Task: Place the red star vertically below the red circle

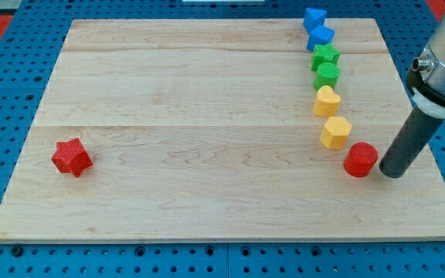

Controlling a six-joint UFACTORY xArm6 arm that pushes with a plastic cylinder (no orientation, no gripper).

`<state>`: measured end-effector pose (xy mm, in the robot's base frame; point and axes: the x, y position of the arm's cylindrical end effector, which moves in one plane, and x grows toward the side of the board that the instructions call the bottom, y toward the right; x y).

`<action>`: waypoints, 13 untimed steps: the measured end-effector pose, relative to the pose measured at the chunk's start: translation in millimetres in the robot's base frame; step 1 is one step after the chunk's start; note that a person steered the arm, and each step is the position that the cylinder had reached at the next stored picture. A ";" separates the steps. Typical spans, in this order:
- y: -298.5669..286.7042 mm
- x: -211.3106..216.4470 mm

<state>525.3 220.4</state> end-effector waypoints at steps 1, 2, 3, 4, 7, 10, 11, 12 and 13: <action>-29.5 1.2; -25.6 18.4; -60.0 71.3; -189.1 83.0; -454.5 92.1; -524.0 62.8; -524.1 38.2; -503.8 35.3; -501.8 0.2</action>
<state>525.5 -281.5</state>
